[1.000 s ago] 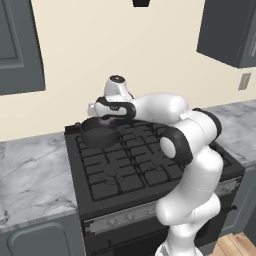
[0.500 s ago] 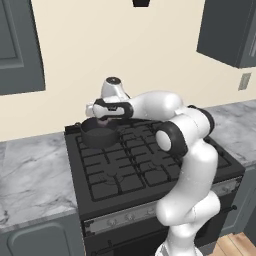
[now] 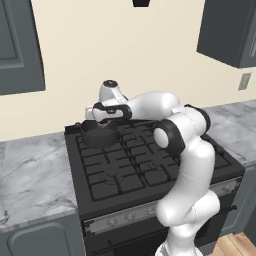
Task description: Turn on the burner for the pot on the stove. Wait thirty seconds for the pot to heat up. Then add the eggplant to the pot.
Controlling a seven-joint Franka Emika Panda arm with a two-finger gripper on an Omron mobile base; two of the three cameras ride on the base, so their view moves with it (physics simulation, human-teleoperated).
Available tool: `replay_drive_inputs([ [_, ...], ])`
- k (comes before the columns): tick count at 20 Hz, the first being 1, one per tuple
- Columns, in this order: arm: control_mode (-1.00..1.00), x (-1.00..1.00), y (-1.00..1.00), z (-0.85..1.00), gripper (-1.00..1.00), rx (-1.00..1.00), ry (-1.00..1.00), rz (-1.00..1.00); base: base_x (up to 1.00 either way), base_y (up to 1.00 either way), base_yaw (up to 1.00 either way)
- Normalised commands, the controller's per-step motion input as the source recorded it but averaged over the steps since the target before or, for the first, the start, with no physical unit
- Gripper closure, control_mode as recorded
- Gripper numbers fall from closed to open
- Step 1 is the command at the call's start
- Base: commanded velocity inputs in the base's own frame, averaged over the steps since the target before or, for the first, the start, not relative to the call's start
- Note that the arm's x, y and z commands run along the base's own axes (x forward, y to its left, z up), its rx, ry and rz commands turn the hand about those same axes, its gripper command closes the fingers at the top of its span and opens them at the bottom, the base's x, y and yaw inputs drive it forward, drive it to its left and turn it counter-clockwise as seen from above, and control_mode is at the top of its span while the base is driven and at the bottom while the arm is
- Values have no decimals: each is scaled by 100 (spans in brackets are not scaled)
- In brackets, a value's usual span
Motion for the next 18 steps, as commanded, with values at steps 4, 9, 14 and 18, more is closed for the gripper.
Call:
replay_drive_inputs([
  [4,-100,11,5,-19,100,-1,0,0,0,0,0],
  [9,-100,13,3,-12,100,0,0,0,0,0,0],
  [14,-100,15,0,-11,100,0,0,0,0,0,0],
  [18,-100,19,1,-14,-100,-1,0,0,0,0,0],
])
